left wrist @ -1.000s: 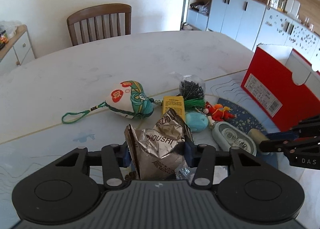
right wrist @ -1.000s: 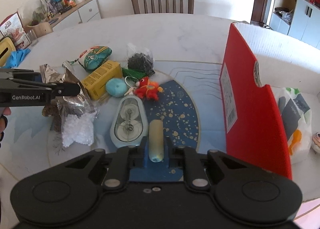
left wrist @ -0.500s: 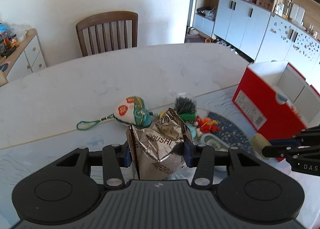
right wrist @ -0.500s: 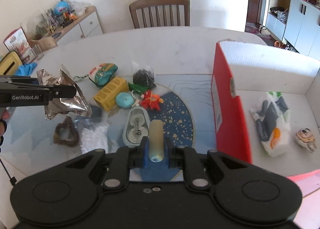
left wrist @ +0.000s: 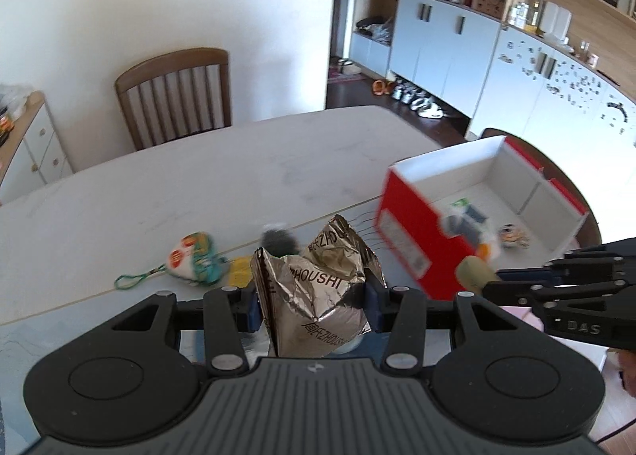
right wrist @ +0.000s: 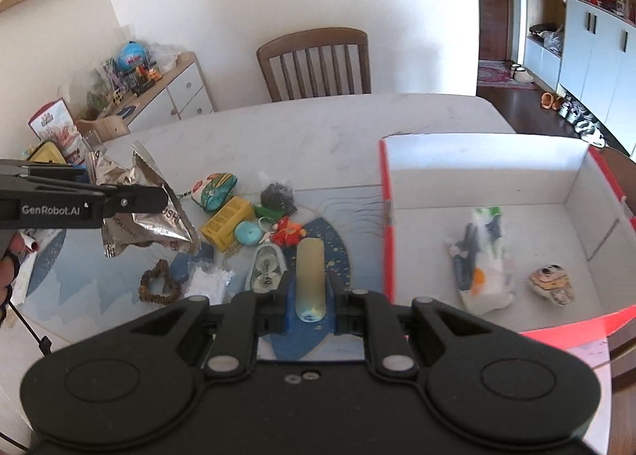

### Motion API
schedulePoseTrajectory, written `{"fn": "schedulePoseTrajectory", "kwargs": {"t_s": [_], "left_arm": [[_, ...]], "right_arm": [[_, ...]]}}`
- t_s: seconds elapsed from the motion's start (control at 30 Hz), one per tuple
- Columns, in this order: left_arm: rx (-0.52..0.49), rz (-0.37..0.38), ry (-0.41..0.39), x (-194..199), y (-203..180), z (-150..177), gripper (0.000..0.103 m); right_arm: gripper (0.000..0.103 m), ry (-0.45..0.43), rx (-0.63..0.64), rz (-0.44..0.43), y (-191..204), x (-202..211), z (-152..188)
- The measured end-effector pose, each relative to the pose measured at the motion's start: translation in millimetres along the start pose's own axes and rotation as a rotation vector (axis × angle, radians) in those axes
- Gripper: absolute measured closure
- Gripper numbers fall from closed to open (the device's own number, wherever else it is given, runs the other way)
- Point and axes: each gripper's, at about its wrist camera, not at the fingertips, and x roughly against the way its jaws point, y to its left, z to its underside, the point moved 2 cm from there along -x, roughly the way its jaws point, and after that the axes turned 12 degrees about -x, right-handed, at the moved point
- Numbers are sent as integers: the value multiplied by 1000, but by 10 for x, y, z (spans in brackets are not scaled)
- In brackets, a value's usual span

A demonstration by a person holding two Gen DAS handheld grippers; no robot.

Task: Organize objects
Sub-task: 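Carry the foil bag and cream cylinder into the red shoebox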

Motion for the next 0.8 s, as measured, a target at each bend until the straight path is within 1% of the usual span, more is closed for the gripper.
{"fn": "schedulePoseTrajectory", "kwargs": {"t_s": [0.27, 0.43, 0.8], "left_arm": [[-38, 45, -19, -47, -555, -366, 57], [-54, 63, -20, -148, -849, -497, 57], [-80, 95, 10, -529, -1353, -805, 56]], "right_arm": [[89, -26, 2, -4, -360, 250, -123], [89, -40, -2, -6, -615, 371, -199], [89, -45, -27, 34, -1322, 454, -385]]}}
